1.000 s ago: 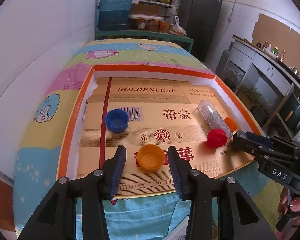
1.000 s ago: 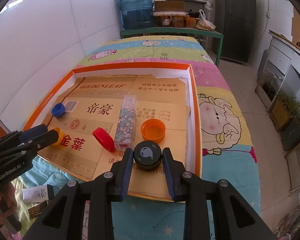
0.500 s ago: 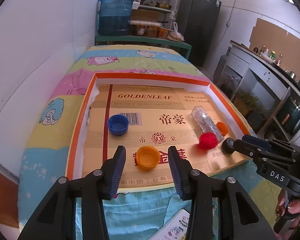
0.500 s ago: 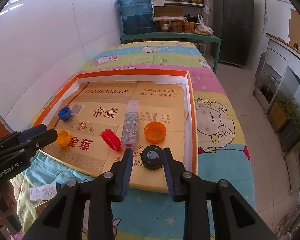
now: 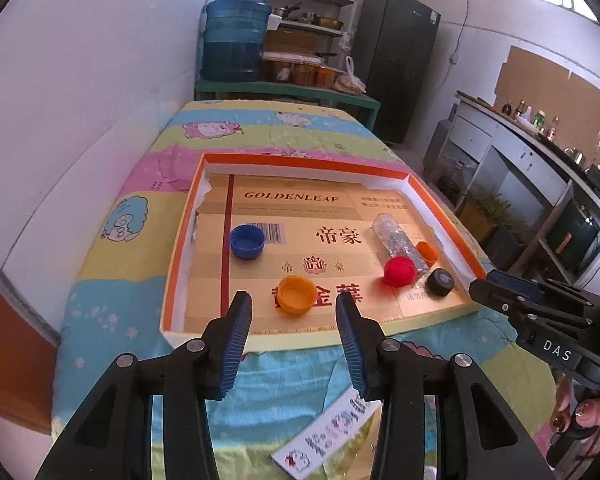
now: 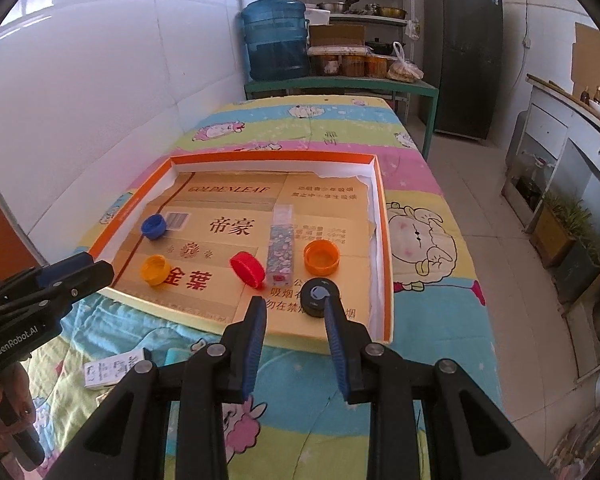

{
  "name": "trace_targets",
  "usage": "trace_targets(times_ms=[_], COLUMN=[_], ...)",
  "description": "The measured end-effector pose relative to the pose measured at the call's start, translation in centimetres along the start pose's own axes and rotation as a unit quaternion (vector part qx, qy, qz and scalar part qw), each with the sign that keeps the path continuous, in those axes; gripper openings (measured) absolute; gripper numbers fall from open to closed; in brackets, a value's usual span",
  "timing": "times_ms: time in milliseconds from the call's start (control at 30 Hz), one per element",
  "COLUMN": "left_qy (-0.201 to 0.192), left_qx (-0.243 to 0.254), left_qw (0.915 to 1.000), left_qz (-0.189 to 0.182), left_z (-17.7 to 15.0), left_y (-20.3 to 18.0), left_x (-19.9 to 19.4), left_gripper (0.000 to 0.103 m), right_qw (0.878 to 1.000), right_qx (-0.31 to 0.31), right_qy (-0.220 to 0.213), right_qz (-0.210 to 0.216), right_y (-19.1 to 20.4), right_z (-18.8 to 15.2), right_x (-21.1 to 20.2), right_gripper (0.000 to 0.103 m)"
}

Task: Organize rigid objects
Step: 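Move both tools back toward the items left on the quilt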

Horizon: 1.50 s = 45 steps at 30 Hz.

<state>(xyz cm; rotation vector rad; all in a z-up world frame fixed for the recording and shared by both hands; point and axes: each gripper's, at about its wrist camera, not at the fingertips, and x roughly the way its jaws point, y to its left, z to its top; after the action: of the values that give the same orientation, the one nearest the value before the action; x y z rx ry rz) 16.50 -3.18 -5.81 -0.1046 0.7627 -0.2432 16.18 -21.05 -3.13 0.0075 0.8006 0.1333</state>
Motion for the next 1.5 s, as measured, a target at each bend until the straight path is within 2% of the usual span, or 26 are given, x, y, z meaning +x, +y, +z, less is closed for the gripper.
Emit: trace_targets(times_ms=[567,1067,1500], left_qy=[-0.022,-0.025,-0.007], left_qx=[0.001,0.000,-0.013], left_qw=[0.9998,0.9997,0.9999], left_qz=[0.003,0.002,-0.006], left_z=[-1.9,-3.6,-6.2], left_y=[-0.1,0.4,1.6], left_x=[-5.4,-8.0,-8.4], left_gripper=[0.045,0.045,0.045], right_qw=[1.000,1.000,0.998], right_qx=[-0.008,-0.018,-0.037], right_qy=[-0.019,-0.012,0.009], right_qz=[0.003,0.015,0.043], right_y=[1.9,3.8,6.4], right_z=[-1.5,-3.3,-6.5], right_x=[-4.1,-5.5,-5.8], right_gripper=[0.030,0.030,0.030])
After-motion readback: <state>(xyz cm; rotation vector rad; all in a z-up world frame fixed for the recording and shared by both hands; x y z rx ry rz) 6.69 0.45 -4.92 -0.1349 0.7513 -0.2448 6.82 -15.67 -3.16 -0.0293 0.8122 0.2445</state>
